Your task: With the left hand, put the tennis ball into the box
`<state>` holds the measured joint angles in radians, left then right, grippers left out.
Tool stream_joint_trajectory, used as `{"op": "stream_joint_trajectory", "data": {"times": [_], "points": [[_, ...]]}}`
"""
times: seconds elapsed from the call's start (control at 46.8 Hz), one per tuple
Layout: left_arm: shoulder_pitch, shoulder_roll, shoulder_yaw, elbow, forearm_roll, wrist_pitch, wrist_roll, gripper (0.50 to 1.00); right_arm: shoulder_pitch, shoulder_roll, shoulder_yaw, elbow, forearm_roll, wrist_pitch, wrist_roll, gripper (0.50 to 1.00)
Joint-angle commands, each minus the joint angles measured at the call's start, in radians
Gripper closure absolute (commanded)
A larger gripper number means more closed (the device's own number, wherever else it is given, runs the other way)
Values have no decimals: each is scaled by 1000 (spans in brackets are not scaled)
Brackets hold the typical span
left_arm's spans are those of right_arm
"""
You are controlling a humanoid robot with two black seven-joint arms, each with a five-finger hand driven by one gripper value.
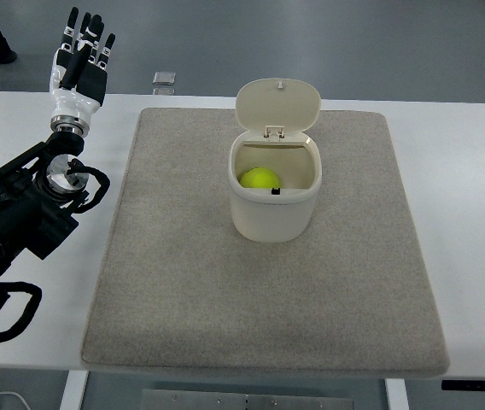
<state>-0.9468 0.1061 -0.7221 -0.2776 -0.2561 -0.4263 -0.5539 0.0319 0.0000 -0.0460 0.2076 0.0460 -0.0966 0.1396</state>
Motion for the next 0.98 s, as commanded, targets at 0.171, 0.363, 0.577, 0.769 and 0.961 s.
{"op": "stream_joint_trajectory", "data": {"times": [0.171, 0.363, 0.577, 0.769, 0.961], "points": [[0, 1, 1, -2, 0, 0, 0, 508, 0, 0, 0, -1, 0, 0, 0, 562], [-1, -3, 1, -3, 0, 1, 0, 508, -1, 0, 0, -1, 0, 0, 0, 562], [-6, -5, 1, -8, 0, 15, 0, 508, 0, 0, 0, 1, 0, 0, 0, 562], [-6, -8, 3, -5, 0, 17, 0, 508, -1, 0, 2, -1, 0, 2, 0, 562], [-1, -8, 3, -3, 0, 17, 0, 508, 2, 0, 2, -1, -3, 2, 0, 562]]}}
